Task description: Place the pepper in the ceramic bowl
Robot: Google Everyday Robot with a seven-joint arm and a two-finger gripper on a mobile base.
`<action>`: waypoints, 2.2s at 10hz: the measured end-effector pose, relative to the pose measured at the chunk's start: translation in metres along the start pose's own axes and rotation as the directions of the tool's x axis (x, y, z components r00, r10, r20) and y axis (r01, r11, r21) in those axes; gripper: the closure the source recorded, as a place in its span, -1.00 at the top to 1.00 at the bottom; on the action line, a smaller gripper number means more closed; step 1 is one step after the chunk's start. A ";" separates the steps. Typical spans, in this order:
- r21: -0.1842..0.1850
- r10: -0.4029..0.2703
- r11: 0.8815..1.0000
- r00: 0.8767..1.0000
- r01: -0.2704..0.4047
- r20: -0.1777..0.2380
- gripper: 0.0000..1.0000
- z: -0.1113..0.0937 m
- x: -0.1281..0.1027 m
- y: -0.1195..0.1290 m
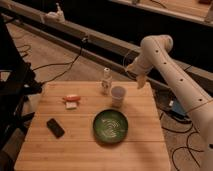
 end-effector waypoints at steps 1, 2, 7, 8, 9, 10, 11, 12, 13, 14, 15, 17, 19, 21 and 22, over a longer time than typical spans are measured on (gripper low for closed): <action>0.000 0.000 1.000 1.000 0.000 0.000 0.50 0.000 0.000 0.000; 0.000 0.000 1.000 1.000 0.000 0.000 0.50 0.000 0.000 0.000; 0.000 0.001 1.000 1.000 -0.001 0.000 0.50 0.000 0.000 0.000; 0.000 0.001 1.000 1.000 -0.001 0.000 0.50 0.000 0.000 0.000; 0.000 0.001 1.000 1.000 -0.001 0.000 0.50 0.000 0.000 0.000; 0.000 0.001 1.000 1.000 -0.001 0.000 0.50 0.000 0.000 0.000; 0.000 0.001 1.000 1.000 -0.001 0.000 0.50 0.000 0.000 0.000; 0.000 0.001 1.000 1.000 -0.001 0.000 0.50 0.000 0.000 0.000; 0.000 0.001 1.000 1.000 -0.001 0.000 0.50 0.000 0.000 0.000; 0.000 0.001 1.000 1.000 -0.001 0.000 0.50 0.000 0.000 0.000; 0.000 0.001 1.000 1.000 -0.001 0.000 0.50 0.000 0.000 0.000; 0.000 0.001 1.000 1.000 -0.001 0.000 0.50 0.000 0.000 0.000; -0.001 0.001 1.000 1.000 -0.001 0.001 0.50 0.001 0.000 0.001; -0.001 0.001 1.000 1.000 -0.001 0.000 0.50 0.001 0.001 0.000; 0.000 -0.012 1.000 1.000 0.012 0.006 0.50 -0.001 -0.002 -0.003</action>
